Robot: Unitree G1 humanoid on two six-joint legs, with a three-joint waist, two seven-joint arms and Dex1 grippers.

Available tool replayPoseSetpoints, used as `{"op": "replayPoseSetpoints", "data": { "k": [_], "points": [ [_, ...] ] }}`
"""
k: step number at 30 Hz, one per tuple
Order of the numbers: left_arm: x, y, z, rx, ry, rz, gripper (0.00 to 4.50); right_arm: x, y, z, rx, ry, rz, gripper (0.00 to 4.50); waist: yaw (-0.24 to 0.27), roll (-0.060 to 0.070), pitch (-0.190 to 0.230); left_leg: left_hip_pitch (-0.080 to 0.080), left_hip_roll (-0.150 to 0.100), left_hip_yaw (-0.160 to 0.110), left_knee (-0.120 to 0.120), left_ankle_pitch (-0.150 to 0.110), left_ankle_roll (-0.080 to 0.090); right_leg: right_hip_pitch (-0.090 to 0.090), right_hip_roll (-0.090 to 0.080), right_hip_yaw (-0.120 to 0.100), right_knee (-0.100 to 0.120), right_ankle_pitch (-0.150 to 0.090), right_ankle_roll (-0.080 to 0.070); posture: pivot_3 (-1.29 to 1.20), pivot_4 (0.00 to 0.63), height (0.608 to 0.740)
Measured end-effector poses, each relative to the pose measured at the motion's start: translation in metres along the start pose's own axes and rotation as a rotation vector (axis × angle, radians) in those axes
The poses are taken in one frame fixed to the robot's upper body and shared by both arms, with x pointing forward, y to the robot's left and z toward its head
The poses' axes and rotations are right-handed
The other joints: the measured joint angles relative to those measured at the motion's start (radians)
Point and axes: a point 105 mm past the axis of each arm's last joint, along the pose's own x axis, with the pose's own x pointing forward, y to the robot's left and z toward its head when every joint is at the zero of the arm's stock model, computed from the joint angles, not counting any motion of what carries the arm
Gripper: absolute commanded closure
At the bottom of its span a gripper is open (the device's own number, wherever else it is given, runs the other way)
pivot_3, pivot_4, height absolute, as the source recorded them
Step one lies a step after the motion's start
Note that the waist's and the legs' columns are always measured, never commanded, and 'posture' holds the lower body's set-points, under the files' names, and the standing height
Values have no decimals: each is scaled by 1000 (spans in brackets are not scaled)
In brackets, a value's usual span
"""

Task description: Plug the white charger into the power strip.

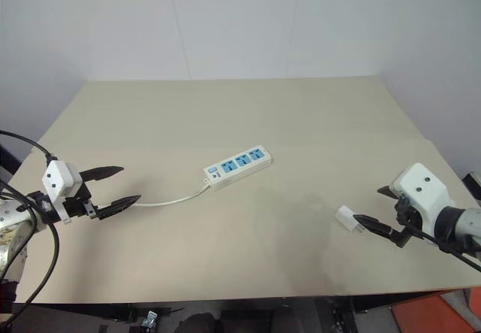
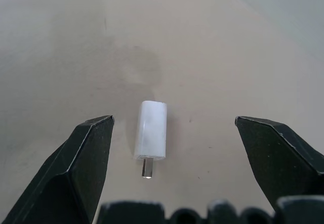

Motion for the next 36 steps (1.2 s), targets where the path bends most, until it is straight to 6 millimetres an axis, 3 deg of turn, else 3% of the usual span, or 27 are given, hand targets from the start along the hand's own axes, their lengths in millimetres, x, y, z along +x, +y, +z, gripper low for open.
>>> {"op": "replayPoseSetpoints", "data": {
  "k": [15, 23, 26, 28, 32, 36],
  "points": [
    [4, -1, 1, -17, -36, -10, 29, 5, 0, -2, 9, 13, 30, 0, 0, 0, 0, 0, 0, 0, 0, 0, 0, 0, 0, 0, 0, 0, 0, 0, 150, 740],
    [59, -4, 5, -83, -192, -139, 29, 18, 3, 23, -49, -74, 42, 0, 11, 0, 0, -1, -4, 3, 1, 0, -1, 0, 0, -2, 0, 1, -1, 0, 150, 740],
    [83, -3, 5, -115, -236, -180, 29, 32, 5, 43, -57, -163, 25, 0, 6, 0, 0, -1, -4, 2, 1, 1, -1, -1, 0, -2, 0, 1, -2, 0, 150, 740],
    [101, -7, 8, -124, -266, -226, 29, 42, 17, 57, -86, -210, 51, 0, 4, 0, 0, -2, -4, 2, 1, 1, -1, -1, 0, -2, 0, 1, -2, 0, 150, 740],
    [114, -11, 0, -163, -247, -291, 29, 49, 30, 71, -109, -241, 67, 0, -2, 0, 0, -6, -4, 2, 2, 1, -1, -3, 1, -4, 2, 2, -2, 0, 150, 740],
    [134, -19, 6, -160, -250, -347, 29, 52, 40, 96, -151, -297, 67, 0, 0, 0, 0, -9, -5, 0, 3, 1, -1, -4, 1, -5, 1, 2, -1, 0, 150, 740]
  ]
}}
